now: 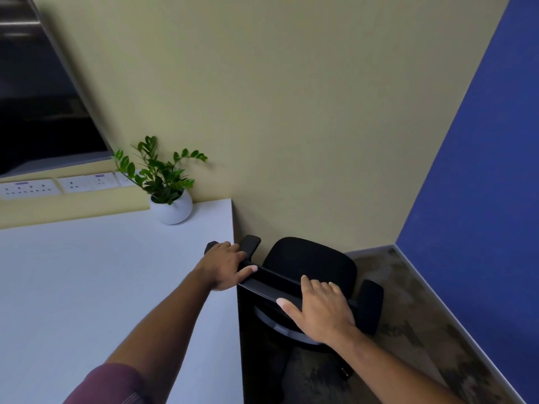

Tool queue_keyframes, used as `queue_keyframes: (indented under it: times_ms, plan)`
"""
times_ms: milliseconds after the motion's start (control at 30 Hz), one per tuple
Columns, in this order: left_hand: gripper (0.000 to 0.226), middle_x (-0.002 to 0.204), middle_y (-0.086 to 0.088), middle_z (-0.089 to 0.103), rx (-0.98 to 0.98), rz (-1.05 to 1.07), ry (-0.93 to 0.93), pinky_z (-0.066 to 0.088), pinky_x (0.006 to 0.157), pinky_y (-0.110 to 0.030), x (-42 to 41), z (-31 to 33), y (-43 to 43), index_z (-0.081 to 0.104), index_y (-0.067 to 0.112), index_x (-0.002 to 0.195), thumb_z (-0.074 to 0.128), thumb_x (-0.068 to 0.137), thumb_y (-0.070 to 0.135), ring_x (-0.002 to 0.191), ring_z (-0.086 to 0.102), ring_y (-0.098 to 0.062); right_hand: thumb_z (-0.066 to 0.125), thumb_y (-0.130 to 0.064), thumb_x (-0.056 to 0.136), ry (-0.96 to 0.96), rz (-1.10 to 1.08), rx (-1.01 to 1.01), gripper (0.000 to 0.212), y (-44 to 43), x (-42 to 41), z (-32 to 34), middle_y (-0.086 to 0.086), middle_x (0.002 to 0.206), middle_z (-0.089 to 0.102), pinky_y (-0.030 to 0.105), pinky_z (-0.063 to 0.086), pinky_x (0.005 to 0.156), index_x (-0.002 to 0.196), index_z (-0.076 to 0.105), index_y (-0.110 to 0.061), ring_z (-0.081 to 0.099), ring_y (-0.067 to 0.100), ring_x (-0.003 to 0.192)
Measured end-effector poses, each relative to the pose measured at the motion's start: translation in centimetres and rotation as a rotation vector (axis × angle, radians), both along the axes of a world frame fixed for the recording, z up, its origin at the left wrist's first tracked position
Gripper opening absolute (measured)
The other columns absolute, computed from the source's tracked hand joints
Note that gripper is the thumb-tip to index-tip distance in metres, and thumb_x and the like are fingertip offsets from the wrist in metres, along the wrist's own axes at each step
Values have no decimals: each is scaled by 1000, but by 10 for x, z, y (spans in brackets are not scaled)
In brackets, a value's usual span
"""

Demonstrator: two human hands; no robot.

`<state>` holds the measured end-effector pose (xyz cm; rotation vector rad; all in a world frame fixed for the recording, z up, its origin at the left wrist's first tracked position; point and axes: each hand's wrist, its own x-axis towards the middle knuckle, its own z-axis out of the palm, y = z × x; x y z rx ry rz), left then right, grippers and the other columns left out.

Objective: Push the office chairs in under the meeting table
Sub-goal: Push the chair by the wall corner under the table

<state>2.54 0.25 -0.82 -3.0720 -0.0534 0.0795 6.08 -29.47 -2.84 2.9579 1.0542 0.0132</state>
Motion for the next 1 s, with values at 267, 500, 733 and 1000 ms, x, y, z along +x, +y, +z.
queue_keyframes:
  times_ms: [267, 500, 733, 1000]
  plan:
    - [65, 88, 3, 51, -128, -11, -48, 42, 76, -41, 5, -8, -20, 52, 28, 83, 24, 97, 84, 83, 49, -23, 3, -91, 92, 43, 74, -1, 109, -50, 38, -2, 4, 150, 60, 45, 45, 110, 161, 39, -15, 59, 24, 132]
    - [66, 86, 8, 68, -140, -20, -133, 43, 71, -35, -7, -16, -55, 65, 29, 101, 25, 103, 82, 76, 61, -18, 5, -91, 94, 4, 102, 18, 107, -82, 63, -1, 1, 144, 65, 44, 48, 104, 158, 46, -17, 64, 21, 126]
    - [72, 68, 3, 61, -101, 114, -151, 34, 68, -35, -9, -15, -109, 56, 25, 75, 23, 101, 84, 65, 56, -19, 8, -92, 95, 27, 240, 82, 105, -120, 107, -6, -1, 137, 70, 44, 51, 99, 148, 59, -17, 67, 20, 120]
    - [75, 64, 2, 56, -91, 277, -112, 52, 73, -41, 4, -17, -182, 53, 24, 72, 23, 99, 88, 61, 52, -19, 19, -89, 99, 70, 405, 108, 94, -168, 176, -3, -6, 131, 72, 43, 52, 101, 143, 64, -20, 67, 16, 119]
